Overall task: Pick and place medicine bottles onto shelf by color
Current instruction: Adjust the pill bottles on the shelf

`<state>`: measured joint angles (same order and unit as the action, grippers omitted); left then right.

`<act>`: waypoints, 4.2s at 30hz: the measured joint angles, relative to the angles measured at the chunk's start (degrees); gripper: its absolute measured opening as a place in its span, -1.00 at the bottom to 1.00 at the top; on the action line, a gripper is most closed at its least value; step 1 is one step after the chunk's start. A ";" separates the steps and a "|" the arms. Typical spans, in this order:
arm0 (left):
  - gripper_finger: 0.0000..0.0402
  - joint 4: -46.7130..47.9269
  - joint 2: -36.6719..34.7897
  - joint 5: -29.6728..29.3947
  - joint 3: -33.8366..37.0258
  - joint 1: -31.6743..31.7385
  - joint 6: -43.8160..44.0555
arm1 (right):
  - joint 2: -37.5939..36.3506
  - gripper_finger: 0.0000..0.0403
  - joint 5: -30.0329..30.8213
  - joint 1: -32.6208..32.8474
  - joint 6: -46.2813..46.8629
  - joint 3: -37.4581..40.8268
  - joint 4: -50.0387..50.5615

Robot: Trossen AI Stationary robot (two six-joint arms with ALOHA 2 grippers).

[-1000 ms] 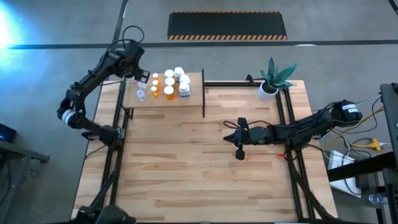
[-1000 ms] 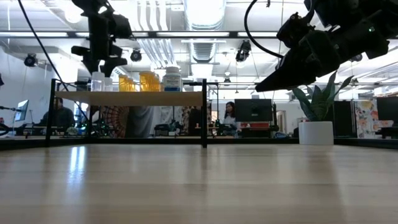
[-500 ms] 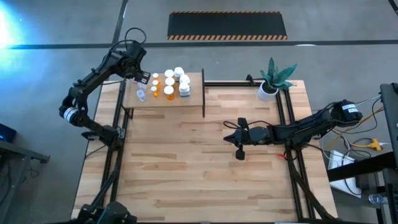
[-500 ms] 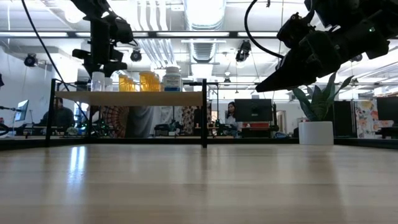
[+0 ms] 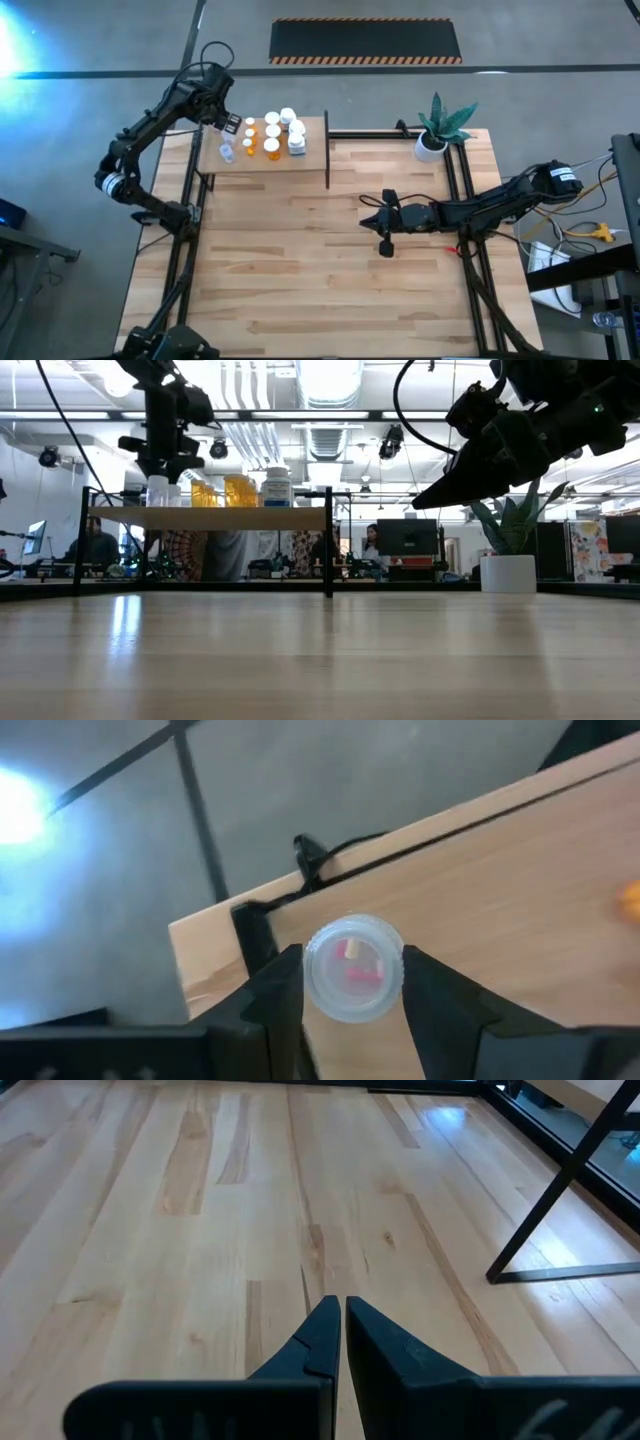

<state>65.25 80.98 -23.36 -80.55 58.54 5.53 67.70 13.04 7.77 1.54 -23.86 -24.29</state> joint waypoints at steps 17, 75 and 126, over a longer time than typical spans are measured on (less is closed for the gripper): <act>-0.35 -3.32 0.76 13.42 -1.34 0.00 0.12 | 0.00 -0.94 0.00 0.00 0.22 0.00 -0.05; 0.05 -6.18 -8.89 13.18 -2.73 -0.36 -3.36 | 0.00 -0.94 0.13 -0.40 -0.04 0.00 -0.02; -0.95 -21.70 7.40 29.22 -7.32 -8.79 -26.46 | -2.71 -0.94 -9.70 -21.33 -19.60 -17.11 22.09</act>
<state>43.55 88.38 5.87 -87.87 49.76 -20.93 64.99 3.34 -13.56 -18.06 -40.97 -2.20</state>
